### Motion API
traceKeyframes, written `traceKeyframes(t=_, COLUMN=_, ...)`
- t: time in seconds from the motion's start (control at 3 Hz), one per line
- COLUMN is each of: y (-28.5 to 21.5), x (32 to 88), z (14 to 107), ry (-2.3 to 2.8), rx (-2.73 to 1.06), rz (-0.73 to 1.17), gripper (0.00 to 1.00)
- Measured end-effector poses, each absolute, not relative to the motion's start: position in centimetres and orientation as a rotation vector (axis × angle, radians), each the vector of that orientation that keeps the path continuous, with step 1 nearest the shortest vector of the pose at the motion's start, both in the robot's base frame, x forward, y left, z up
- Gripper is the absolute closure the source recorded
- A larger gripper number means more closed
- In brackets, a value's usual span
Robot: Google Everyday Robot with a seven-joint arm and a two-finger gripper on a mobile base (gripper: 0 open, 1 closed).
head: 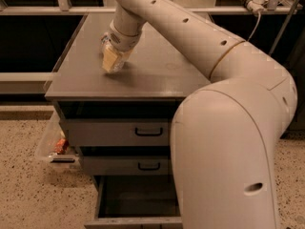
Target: Place water bottle into bottom drawer
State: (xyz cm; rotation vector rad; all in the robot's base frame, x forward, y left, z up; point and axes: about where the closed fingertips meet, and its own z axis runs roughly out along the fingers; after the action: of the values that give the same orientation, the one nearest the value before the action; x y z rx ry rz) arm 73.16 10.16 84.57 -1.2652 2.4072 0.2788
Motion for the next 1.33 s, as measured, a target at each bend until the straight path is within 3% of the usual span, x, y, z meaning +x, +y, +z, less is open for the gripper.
traceKeyframes(t=0.67, y=10.0, x=71.3, z=85.9, ry=2.368, rx=-1.346, rz=0.338, gripper=1.00)
traceKeyframes(t=1.33, y=6.1, x=61.5, z=92.4, ry=2.347, rx=-1.300, rz=0.402, gripper=1.00)
